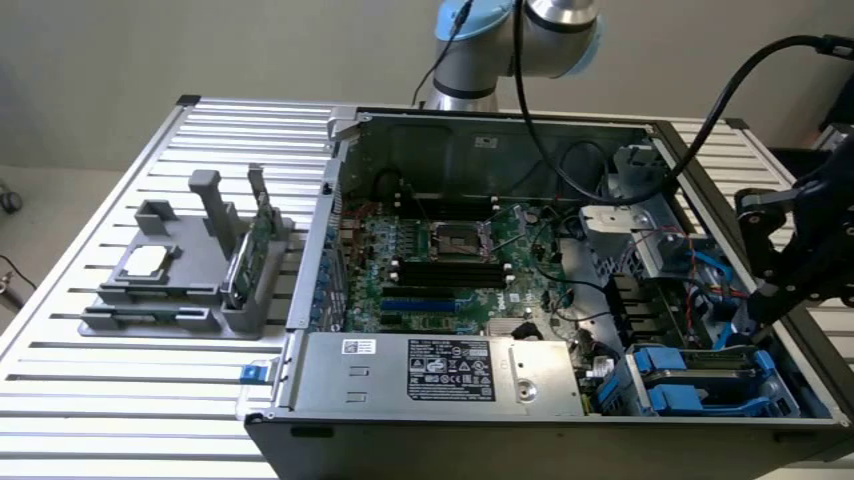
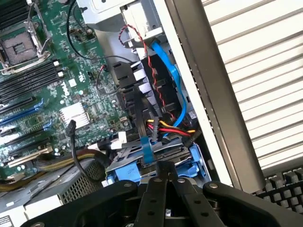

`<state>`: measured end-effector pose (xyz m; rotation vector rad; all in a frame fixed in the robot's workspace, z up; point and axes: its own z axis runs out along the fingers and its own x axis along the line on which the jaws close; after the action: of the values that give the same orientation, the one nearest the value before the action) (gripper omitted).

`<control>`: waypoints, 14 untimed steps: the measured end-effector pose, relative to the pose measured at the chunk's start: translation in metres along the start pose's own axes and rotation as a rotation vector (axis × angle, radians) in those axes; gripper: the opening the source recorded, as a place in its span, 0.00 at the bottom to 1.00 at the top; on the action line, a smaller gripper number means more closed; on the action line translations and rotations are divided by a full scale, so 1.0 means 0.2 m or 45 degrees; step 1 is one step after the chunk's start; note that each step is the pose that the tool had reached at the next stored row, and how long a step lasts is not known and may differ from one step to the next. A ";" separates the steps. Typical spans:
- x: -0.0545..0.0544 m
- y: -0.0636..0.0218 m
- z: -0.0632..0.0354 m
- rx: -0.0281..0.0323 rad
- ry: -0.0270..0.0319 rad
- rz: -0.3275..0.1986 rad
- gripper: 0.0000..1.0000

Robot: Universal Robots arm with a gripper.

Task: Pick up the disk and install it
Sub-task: 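Insert the first disk wire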

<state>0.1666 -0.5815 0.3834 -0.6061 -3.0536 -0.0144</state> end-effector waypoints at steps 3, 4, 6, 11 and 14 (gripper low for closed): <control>-0.01 0.000 0.026 -0.0056 0.0020 0.018 0.11; -0.01 0.000 0.033 -0.0077 0.0027 0.025 0.11; -0.02 -0.001 0.045 -0.0127 0.0042 0.041 0.11; -0.02 -0.001 0.067 -0.0271 0.0066 0.077 0.11; -0.03 -0.001 0.078 -0.0349 0.0050 0.096 0.11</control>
<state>0.1715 -0.5837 0.3676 -0.7212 -3.0292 -0.0558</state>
